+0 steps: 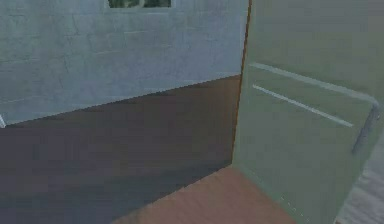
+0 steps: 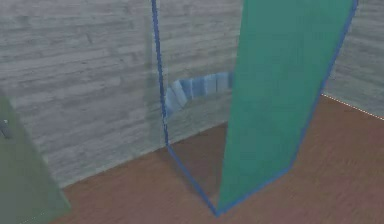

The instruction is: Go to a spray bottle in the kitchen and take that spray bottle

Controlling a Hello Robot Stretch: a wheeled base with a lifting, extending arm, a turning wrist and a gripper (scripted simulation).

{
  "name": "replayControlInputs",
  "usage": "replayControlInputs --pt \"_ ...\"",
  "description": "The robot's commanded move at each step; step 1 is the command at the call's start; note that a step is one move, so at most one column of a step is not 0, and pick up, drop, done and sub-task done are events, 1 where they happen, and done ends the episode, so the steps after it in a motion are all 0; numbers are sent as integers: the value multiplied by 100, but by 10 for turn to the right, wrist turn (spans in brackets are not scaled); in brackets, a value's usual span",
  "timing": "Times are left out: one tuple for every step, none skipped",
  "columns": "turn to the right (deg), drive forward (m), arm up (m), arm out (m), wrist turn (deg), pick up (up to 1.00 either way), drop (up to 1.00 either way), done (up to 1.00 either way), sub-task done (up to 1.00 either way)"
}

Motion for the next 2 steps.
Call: replayControlInputs --pt "0 100 0 0 0 0 0 0 0" --pt "0 55 0 0 0 0 0 0 0"
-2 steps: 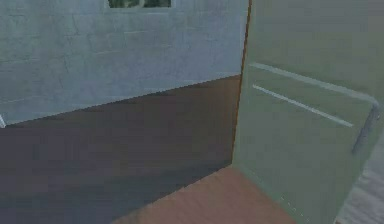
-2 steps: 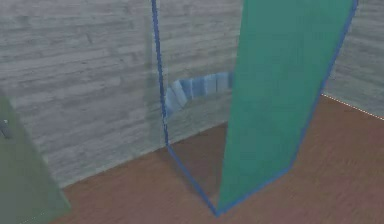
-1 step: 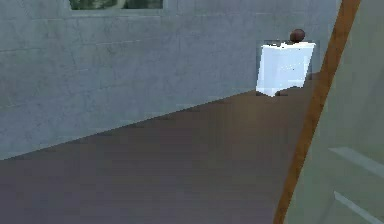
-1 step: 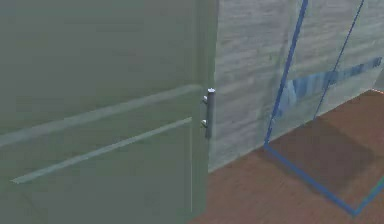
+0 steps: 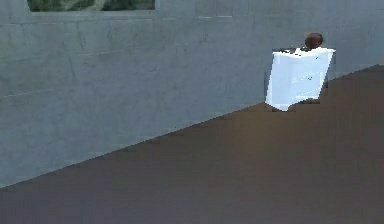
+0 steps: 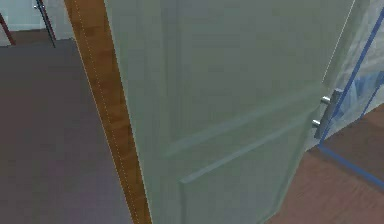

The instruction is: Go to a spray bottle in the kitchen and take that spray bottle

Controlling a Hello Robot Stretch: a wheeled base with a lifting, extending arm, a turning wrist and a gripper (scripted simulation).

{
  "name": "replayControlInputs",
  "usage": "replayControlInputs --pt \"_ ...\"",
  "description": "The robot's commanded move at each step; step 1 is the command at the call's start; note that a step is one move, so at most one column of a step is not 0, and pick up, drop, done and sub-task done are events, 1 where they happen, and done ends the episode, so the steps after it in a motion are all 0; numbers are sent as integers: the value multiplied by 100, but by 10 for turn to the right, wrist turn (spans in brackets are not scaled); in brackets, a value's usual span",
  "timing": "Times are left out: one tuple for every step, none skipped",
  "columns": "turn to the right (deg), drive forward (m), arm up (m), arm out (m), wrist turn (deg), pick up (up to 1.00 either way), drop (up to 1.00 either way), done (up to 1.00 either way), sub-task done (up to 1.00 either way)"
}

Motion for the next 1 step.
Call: replayControlInputs --pt "120 0 0 0 0 0 0 0 0"
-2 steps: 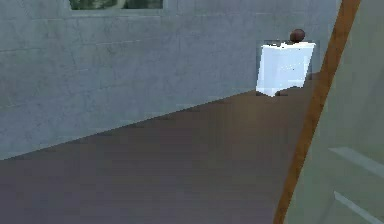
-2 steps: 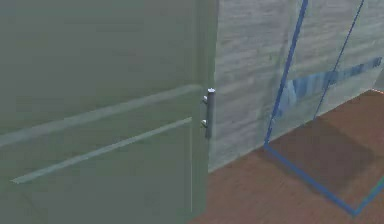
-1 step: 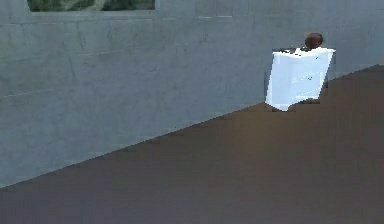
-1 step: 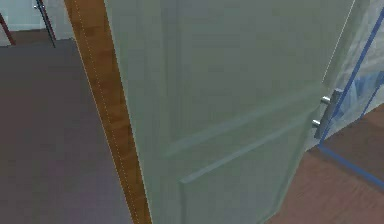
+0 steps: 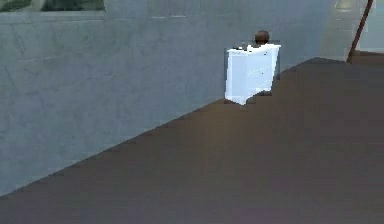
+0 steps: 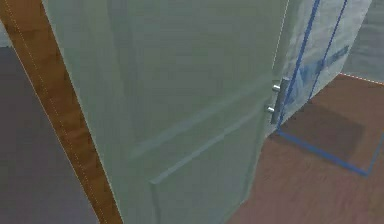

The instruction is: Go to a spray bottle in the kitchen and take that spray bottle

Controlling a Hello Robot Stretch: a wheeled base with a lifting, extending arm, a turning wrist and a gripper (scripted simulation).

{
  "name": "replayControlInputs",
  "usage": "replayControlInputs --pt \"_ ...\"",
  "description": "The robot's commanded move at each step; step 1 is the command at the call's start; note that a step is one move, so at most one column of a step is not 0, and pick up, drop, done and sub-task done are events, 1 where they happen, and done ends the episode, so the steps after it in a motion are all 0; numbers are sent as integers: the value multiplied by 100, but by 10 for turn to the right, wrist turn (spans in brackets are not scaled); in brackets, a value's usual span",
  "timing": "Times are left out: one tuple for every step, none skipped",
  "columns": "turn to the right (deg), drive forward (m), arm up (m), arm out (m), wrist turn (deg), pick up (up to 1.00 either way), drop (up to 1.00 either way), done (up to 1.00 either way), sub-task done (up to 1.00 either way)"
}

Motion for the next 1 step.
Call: replayControlInputs --pt "0 30 0 0 0 0 0 0 0"
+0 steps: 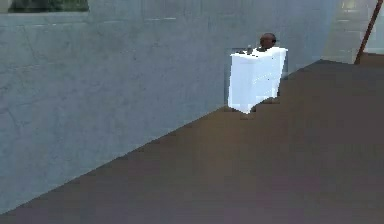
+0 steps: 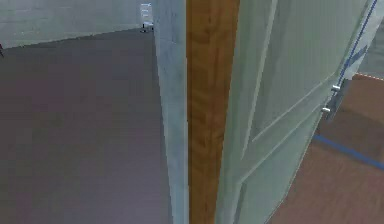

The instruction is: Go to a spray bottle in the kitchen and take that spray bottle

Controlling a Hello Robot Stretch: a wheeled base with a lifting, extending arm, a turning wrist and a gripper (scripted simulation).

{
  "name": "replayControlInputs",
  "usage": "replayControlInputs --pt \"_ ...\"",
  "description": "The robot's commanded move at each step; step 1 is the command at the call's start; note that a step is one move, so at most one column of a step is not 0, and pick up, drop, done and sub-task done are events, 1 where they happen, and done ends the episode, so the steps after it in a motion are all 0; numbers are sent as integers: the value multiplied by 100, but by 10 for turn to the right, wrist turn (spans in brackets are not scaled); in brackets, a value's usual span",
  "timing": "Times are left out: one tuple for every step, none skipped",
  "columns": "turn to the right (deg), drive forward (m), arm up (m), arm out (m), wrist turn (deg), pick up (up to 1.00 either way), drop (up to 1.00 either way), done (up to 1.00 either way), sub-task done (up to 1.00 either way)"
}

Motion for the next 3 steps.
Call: replayControlInputs --pt "420 0 0 0 0 0 0 0 0" --pt "0 100 0 0 0 0 0 0 0" --pt "0 100 0 0 0 0 0 0 0"
